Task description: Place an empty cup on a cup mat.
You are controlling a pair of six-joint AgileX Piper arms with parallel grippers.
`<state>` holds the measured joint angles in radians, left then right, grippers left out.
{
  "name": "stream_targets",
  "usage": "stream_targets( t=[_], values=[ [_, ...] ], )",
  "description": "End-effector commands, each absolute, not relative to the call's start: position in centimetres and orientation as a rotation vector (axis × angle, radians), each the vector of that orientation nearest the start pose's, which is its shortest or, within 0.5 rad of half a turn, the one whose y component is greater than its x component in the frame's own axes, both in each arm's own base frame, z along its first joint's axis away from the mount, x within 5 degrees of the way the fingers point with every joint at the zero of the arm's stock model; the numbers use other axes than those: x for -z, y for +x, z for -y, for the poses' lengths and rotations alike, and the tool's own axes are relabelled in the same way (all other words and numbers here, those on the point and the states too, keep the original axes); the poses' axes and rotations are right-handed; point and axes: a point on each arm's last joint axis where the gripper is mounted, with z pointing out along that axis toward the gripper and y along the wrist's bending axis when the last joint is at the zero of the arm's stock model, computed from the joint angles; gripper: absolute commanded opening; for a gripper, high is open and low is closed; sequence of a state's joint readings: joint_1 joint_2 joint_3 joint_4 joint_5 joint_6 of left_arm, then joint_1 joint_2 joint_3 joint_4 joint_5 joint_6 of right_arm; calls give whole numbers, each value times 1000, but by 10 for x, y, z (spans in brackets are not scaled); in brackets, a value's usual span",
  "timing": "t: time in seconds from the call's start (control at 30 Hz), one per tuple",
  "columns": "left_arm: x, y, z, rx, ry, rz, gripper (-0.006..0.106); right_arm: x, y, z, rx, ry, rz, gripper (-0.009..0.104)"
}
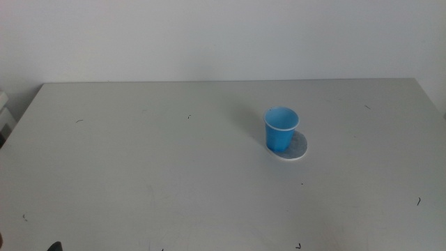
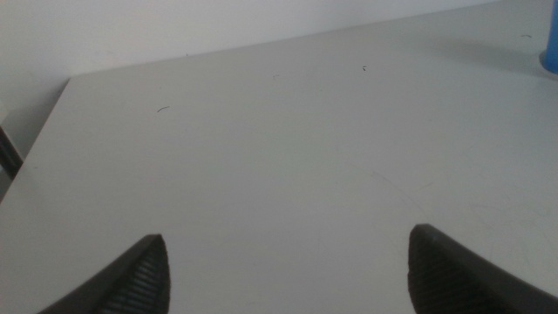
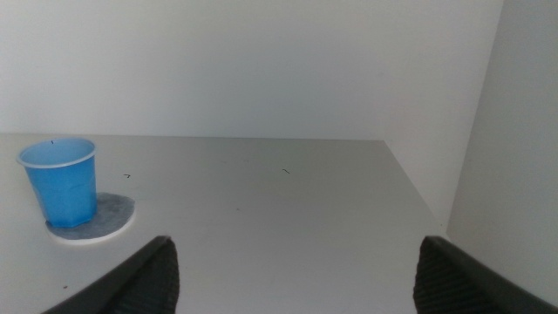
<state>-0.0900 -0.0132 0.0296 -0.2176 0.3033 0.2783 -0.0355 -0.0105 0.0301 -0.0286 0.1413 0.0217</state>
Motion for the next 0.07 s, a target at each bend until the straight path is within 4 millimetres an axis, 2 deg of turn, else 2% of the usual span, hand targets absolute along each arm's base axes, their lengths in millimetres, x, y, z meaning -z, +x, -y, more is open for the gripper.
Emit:
stream_targets(
  t=[0.0,0.03],
  values=[
    [-186,54,10,86,144,-1696,100,-202,54,2,51,9,-1535,94],
    [-186,54,10,86,144,-1696,100,-202,54,2,51,9,-1535,94]
  ],
)
